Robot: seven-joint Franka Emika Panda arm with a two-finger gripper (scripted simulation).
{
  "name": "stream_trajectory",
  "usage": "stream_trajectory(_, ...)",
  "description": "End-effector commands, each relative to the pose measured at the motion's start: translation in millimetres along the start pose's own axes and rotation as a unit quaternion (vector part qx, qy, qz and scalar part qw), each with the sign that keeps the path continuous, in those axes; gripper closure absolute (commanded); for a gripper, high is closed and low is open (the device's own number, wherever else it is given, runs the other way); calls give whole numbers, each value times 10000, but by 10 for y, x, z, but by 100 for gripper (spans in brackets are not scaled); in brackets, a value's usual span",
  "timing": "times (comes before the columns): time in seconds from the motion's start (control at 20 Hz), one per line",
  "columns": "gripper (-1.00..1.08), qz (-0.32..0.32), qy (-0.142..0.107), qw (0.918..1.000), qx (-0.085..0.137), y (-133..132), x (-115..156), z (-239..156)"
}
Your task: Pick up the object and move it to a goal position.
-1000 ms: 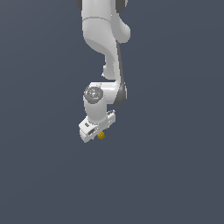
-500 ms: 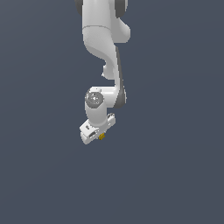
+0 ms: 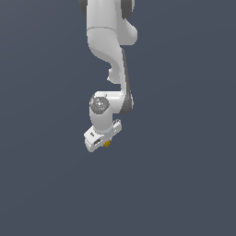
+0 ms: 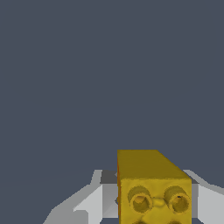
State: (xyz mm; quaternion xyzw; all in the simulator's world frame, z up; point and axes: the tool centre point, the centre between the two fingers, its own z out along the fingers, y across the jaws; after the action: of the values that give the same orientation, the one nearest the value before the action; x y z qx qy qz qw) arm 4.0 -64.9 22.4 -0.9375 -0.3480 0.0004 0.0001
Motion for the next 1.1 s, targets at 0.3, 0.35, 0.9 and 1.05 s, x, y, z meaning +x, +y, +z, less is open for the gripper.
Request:
stream_trajectory(0.3, 108, -2, 3, 10000, -2, -42, 211, -202)
stream_trajectory(0.35, 108, -2, 3, 10000, -2, -52, 260, -249)
stream_trajectory(0.9, 108, -2, 3, 10000, -2, -132, 780, -730)
stream_trajectory(1.05, 108, -2, 3, 10000, -2, -135, 830, -773)
